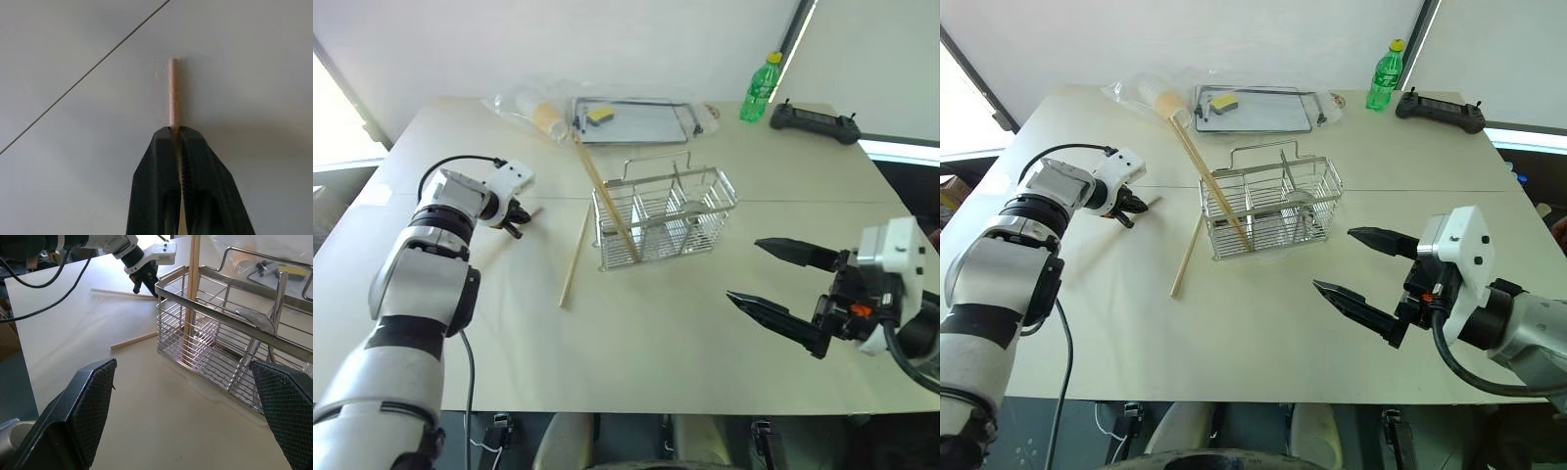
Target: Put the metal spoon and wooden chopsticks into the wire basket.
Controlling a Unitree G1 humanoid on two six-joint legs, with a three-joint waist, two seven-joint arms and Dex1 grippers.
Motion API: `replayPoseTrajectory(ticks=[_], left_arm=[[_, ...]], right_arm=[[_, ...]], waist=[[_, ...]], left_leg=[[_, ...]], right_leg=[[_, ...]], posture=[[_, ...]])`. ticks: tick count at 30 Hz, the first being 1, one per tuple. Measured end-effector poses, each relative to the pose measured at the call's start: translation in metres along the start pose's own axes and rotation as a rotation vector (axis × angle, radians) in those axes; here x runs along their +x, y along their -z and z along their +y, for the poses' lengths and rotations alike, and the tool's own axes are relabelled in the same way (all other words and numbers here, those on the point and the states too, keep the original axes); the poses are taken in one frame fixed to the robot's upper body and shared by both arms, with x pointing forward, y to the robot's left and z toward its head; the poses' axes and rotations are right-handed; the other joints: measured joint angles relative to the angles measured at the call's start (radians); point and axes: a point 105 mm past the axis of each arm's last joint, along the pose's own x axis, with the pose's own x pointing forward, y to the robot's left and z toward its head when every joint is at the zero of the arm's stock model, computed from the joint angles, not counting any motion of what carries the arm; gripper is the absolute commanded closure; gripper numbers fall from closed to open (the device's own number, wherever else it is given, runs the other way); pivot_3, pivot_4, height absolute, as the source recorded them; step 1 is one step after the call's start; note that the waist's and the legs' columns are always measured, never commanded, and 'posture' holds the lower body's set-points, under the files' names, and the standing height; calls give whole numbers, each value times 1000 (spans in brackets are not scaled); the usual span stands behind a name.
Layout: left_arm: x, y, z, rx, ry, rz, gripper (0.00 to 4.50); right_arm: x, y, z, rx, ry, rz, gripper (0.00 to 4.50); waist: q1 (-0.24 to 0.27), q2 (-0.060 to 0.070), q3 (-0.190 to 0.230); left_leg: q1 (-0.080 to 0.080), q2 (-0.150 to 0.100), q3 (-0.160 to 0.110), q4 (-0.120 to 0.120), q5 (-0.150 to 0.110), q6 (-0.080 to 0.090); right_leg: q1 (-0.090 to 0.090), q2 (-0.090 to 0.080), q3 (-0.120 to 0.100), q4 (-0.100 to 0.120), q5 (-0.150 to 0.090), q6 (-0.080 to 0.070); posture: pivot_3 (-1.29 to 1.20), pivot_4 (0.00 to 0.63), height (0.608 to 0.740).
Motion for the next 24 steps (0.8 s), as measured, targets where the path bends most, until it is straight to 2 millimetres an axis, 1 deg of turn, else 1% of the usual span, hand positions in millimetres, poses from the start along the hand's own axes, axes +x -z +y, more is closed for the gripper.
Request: replayPoseTrajectory(ticks=[8,12,13,15,16,18,20,21,22,23,24], left_arm=[[0,-1,0,-19,0,-11,4463],[-3,-3,6,-73,-30,-57,4463],[-6,-7,10,-108,-43,-97,4463],[-19,-23,20,-170,-59,-198,4463],[-33,-41,27,-220,-57,-303,4463],[-61,-70,39,-258,-50,-466,4463],[-106,-109,44,-264,28,-708,4463],[-128,-123,43,-251,84,-814,4463],[-154,-138,39,-222,150,-934,4463],[-178,-150,32,-183,213,-1037,4463],[-198,-158,24,-145,260,-1115,4463]], right_arm=[[1,-1,-1,5,-6,3,0],[2,2,1,16,-19,11,0],[2,3,1,21,-23,19,0],[1,6,1,36,-30,30,0],[0,8,2,48,-38,41,0],[-2,9,3,58,-48,54,0],[-5,11,3,65,-39,62,0],[-6,11,3,71,-37,65,0],[-7,11,3,80,-38,67,0],[-8,12,4,87,-38,68,0],[-8,12,4,92,-36,68,0]], waist=[[1,0,0],[1,-1,0],[1,-1,1],[1,-3,2],[2,-5,3],[2,-5,3],[1,-5,3],[0,-5,3],[-1,-4,2],[-3,-4,2],[-4,-3,2]], left_leg=[[0,0,0,0,0,0],[-1,0,0,0,0,0],[-2,0,0,0,0,0],[-4,0,-1,0,0,0],[-7,0,-1,1,0,0],[-8,-1,-2,1,0,0],[-8,-1,-2,1,0,0],[-8,-1,-1,0,0,0],[-8,-1,-1,0,0,0],[-8,0,-1,-1,0,-1],[-8,0,-1,0,0,-1]], right_leg=[[0,0,0,0,0,0],[-1,0,0,0,0,0],[-1,0,0,0,0,0],[-3,0,0,0,1,-1],[-5,0,-1,0,2,-3],[-5,0,-2,0,2,-3],[-5,0,-2,-1,3,-3],[-5,-1,-2,-1,3,-2],[-5,-1,-2,-1,3,-2],[-5,-1,-2,-1,3,-2],[-5,-1,-2,-1,3,-2]], posture=[[0,150,709],[0,150,709],[0,150,709],[0,150,709],[0,150,709],[0,150,709],[0,150,709],[0,150,709],[0,150,709],[0,150,709],[0,150,709]])
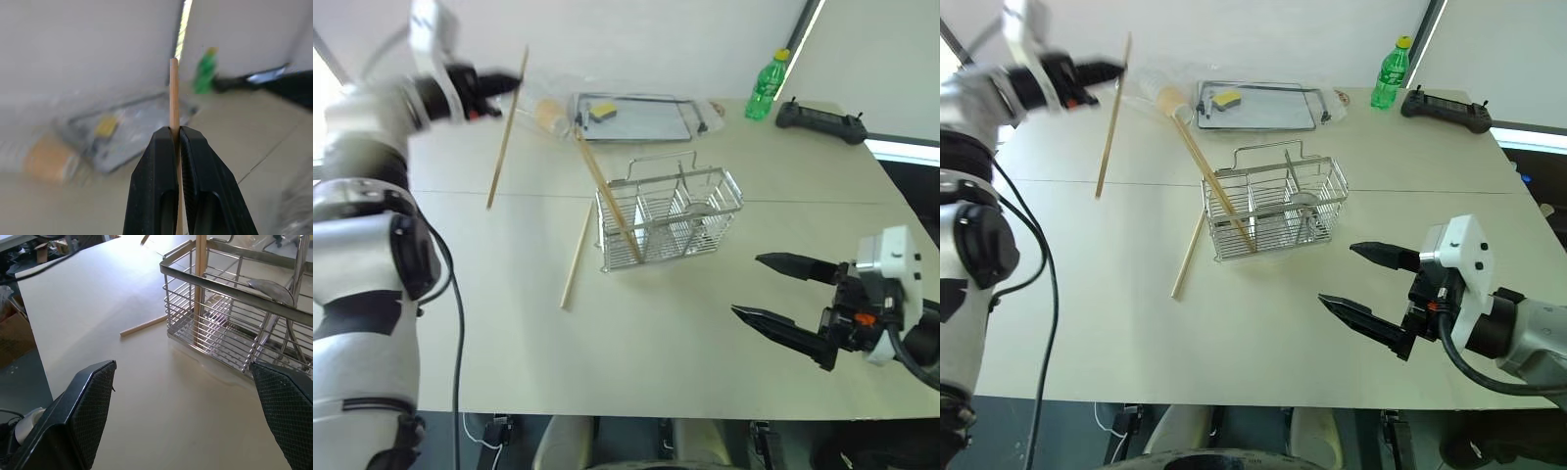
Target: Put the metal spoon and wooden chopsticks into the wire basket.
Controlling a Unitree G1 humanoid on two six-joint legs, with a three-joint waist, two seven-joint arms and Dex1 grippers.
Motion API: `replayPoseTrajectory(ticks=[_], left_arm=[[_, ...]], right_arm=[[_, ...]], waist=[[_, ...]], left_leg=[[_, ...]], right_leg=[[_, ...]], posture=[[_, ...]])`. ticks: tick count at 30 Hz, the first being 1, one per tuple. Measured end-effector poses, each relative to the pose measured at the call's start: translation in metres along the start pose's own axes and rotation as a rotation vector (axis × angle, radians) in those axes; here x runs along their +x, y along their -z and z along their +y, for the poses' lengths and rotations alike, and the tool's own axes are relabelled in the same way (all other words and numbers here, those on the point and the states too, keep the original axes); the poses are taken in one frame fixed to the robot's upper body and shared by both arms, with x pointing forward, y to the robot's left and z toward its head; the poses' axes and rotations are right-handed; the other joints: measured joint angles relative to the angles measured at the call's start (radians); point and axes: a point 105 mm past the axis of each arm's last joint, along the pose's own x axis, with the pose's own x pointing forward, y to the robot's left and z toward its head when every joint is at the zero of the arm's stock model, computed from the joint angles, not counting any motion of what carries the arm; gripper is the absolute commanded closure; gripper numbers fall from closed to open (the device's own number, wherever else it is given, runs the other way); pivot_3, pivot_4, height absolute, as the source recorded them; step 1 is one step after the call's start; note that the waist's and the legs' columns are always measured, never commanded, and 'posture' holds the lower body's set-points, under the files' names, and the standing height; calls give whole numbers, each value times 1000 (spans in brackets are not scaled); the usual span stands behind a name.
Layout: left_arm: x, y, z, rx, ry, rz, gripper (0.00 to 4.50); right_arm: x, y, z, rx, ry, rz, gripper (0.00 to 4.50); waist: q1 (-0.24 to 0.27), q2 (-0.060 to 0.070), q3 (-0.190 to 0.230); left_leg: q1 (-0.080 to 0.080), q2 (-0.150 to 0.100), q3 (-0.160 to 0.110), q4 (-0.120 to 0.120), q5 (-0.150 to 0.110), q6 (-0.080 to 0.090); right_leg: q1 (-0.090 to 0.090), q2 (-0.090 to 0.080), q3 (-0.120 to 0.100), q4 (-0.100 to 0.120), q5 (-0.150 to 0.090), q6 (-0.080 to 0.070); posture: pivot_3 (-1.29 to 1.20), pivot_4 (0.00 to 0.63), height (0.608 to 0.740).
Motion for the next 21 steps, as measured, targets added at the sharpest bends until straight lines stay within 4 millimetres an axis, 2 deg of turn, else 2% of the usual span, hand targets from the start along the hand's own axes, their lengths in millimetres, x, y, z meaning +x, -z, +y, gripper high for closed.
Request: replayPoseTrajectory(ticks=[2,6,8,10,12,16,21], left_arm=[[-4,-31,-30,-5,127,-141,4463],[0,-55,-75,-140,275,-287,4463],[8,-55,-100,-165,329,-309,4463],[18,-43,-117,-176,345,-298,4463],[28,-23,-121,-190,310,-278,4463],[44,15,-113,-217,190,-266,4463],[54,19,-109,-164,131,-309,4463]], right_arm=[[-1,0,0,10,6,0,0],[-1,0,-1,24,13,-6,0],[-1,-3,-3,26,21,-17,0],[-1,-4,-5,24,28,-22,0],[-1,-5,-6,21,30,-24,0],[-1,-6,-8,42,38,-37,0],[-2,-7,-9,52,54,-44,0]], waist=[[-6,1,-1],[-6,1,0],[-5,2,0],[-3,3,-1],[0,5,-2],[4,5,-1],[8,5,-1]], left_leg=[[2,1,0,0,0,0],[9,1,-2,1,1,-1],[14,2,-1,2,1,-1],[15,2,-1,2,0,-2],[15,1,0,2,1,-2],[10,0,2,1,1,-2],[8,-1,3,1,1,-1]], right_leg=[[1,0,1,0,0,0],[9,0,0,0,-2,3],[15,0,1,0,-3,3],[17,0,1,-1,-4,0],[17,0,2,-1,-4,0],[9,1,4,-1,0,-1],[9,1,4,-3,0,-1]], posture=[[0,150,709],[0,150,709],[0,150,709],[0,150,709],[0,150,709],[0,150,709],[0,150,709]])
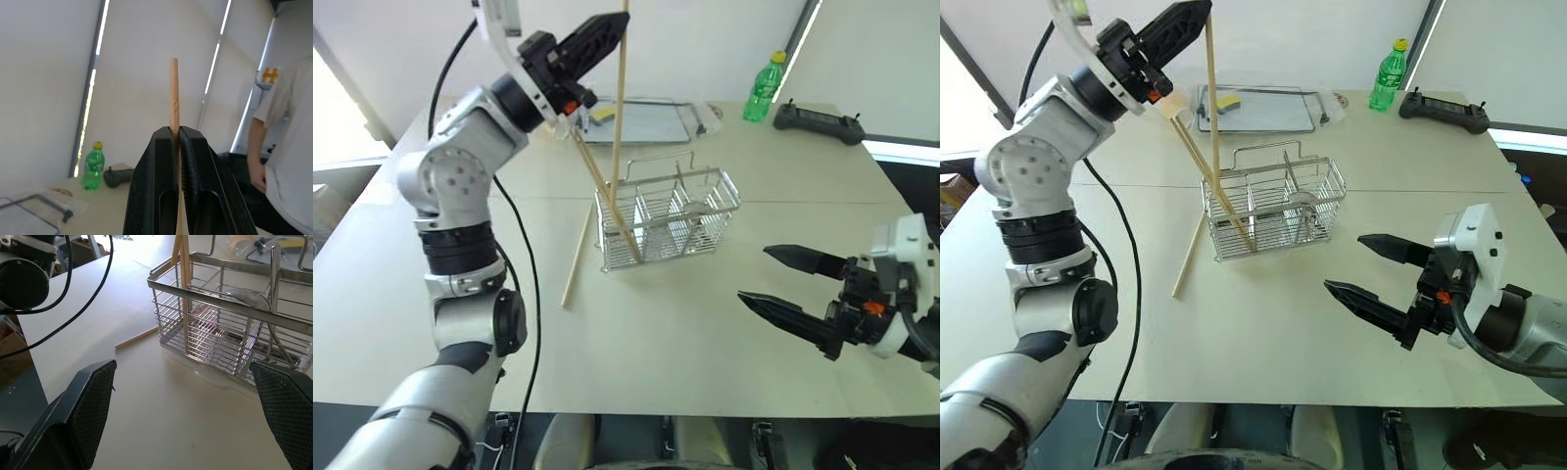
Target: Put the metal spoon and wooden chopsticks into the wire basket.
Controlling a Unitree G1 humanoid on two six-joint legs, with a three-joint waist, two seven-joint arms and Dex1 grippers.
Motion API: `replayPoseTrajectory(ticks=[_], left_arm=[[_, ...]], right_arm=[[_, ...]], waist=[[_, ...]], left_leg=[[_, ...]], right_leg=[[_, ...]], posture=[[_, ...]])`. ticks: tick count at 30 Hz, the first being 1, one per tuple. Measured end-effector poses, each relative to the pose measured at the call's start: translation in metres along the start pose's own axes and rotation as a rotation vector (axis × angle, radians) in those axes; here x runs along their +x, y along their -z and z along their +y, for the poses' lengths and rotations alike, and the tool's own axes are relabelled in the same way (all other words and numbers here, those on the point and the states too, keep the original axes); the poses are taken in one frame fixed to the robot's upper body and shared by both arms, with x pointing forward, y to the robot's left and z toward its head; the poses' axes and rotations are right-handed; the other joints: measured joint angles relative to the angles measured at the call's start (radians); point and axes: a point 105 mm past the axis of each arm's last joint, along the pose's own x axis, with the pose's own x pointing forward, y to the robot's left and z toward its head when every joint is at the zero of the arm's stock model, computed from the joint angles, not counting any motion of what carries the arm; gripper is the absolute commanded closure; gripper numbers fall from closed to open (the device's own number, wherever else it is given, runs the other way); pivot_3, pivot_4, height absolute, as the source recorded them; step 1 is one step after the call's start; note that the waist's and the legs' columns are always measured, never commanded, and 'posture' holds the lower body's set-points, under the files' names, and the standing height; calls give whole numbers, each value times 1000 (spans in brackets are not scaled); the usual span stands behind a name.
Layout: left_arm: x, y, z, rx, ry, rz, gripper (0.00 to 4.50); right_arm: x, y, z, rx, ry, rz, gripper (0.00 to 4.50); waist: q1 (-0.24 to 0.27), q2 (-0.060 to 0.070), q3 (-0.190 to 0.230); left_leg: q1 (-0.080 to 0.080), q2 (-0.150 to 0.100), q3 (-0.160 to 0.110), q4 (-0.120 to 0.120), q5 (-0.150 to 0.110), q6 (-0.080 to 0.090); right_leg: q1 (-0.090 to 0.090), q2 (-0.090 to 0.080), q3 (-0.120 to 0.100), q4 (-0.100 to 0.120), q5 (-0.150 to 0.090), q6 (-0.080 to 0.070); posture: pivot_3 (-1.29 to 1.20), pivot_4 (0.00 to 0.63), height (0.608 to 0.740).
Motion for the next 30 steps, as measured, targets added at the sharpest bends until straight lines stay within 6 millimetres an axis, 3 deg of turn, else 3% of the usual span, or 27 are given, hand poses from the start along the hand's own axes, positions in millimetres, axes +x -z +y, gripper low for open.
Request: replayPoseTrajectory(ticks=[6,7,9,13,15,21,24,26,30], left_arm=[[4,16,-3,-20,21,20,4463],[3,20,-3,-31,22,27,3737],[1,24,-2,-46,16,33,2920],[0,23,-3,-61,30,25,794],[-2,23,-3,-68,33,27,50],[-5,20,-6,-85,51,30,50],[-4,6,-5,-63,41,21,50],[1,-18,-3,-28,32,-2,50],[1,-90,15,79,-76,-85,50]], right_arm=[[0,-1,-2,8,24,-8,0],[0,-2,-2,9,27,-9,0],[0,-2,-3,10,34,-10,0],[0,-2,-3,16,42,-16,0],[0,-3,-3,20,41,-21,0],[0,-5,-5,18,49,-33,0],[0,-5,-5,19,50,-35,0],[1,-4,-5,23,44,-32,0],[1,-2,-5,27,43,-32,0]], waist=[[0,0,0],[0,0,0],[-1,0,0],[-1,0,0],[-1,0,0],[-1,0,0],[-1,0,0],[-1,-1,0],[-6,1,0]], left_leg=[[0,0,0,0,0,0],[0,0,0,0,0,0],[0,0,0,0,0,0],[0,0,0,0,0,0],[0,0,0,0,0,0],[-1,0,0,0,0,0],[-2,0,-1,0,0,0],[-3,0,-1,0,0,0],[-1,0,0,-2,0,1]], right_leg=[[2,0,0,-4,-1,-2],[2,0,0,-4,-1,-3],[2,1,0,-4,-1,-3],[2,1,0,-4,-1,-3],[2,1,0,-4,0,-2],[2,1,0,-5,-1,-3],[1,1,-1,-5,-1,-3],[0,1,-1,-5,0,-2],[0,2,-1,-6,0,0]], posture=[[0,150,709],[0,150,709],[0,150,709],[0,150,709],[0,150,709],[0,150,709],[0,150,709],[0,150,709],[0,150,709]])
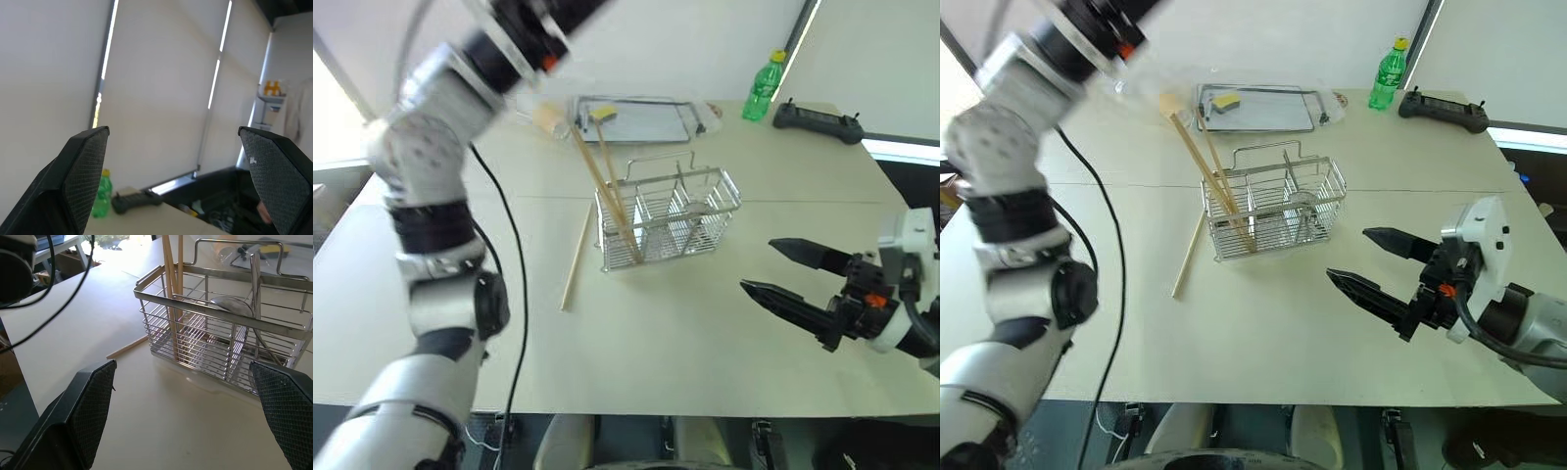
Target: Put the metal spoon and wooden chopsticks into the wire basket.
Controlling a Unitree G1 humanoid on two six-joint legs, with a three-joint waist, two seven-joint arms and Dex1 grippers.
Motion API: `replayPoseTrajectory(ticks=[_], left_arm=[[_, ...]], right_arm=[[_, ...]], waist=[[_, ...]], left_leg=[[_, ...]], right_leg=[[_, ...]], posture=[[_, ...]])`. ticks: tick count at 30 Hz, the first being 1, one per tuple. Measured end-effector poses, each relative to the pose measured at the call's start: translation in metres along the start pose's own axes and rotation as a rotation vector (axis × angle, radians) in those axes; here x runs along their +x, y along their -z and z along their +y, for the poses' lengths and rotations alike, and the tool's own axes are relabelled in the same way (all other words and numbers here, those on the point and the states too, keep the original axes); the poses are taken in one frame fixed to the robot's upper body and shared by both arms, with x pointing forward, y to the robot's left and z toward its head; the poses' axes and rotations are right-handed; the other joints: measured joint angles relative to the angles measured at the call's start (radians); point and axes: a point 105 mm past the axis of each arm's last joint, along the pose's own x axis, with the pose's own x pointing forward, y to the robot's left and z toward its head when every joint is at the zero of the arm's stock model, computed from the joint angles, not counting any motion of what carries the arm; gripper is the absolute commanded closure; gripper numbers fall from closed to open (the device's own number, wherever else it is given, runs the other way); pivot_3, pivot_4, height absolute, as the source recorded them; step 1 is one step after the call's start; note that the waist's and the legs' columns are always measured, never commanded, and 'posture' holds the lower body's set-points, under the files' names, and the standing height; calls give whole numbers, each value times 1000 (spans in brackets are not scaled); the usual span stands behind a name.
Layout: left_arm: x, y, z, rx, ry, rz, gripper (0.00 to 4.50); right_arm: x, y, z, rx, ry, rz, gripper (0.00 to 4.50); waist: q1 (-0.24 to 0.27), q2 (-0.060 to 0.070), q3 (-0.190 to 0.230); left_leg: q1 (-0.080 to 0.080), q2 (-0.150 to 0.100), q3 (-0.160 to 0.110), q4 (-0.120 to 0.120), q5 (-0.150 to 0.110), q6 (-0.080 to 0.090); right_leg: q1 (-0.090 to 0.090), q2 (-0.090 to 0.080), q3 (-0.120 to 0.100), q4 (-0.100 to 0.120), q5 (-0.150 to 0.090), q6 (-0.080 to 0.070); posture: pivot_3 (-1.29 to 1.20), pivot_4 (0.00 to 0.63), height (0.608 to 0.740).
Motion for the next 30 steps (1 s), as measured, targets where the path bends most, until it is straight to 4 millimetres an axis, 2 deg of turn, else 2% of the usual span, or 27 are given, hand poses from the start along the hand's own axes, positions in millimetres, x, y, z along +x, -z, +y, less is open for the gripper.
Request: replayPoseTrajectory(ticks=[2,4,6,8,12,15,19,26,30], left_arm=[[-3,-19,22,56,-107,53,50],[-9,-16,50,93,-243,157,50],[-18,1,81,101,-392,284,50],[-29,27,105,87,-525,424,50],[-52,76,127,129,-666,698,50],[-66,112,129,94,-680,859,50],[-78,158,119,41,-642,1043,50],[-98,210,105,16,-582,1245,50],[-101,225,99,11,-564,1285,50]], right_arm=[[0,1,0,5,1,0,0],[-1,4,-1,8,4,7,0],[0,7,0,10,-3,11,0],[1,9,1,16,-8,11,0],[3,10,2,23,-12,2,0],[6,12,4,38,-8,-26,0],[10,16,10,54,-1,-46,0],[13,23,16,75,34,-63,0],[16,20,19,63,35,-77,0]], waist=[[2,0,0],[5,1,-1],[10,1,0],[8,-1,1],[4,-2,1],[3,-2,1],[3,-2,1],[2,-2,1],[2,-2,1]], left_leg=[[1,0,0,-1,0,0],[3,0,0,-1,0,0],[3,0,-2,0,0,0],[2,0,-2,1,0,0],[-1,0,-1,0,0,0],[-9,0,-2,-1,0,0],[-10,-1,-1,-1,0,0],[-10,-1,-1,1,0,0],[-9,0,-1,2,0,0]], right_leg=[[1,0,0,1,0,1],[2,0,0,2,-2,4],[3,0,-2,1,-3,5],[4,0,-2,-1,-3,4],[1,-1,-1,-3,-2,5],[-7,0,-1,-1,1,3],[-9,0,-2,0,1,4],[-8,-1,-1,0,1,5],[-7,0,-1,1,2,5]], posture=[[0,150,709],[0,150,709],[0,150,709],[0,150,709],[0,150,709],[0,150,709],[0,150,709],[0,150,709],[0,150,709]])
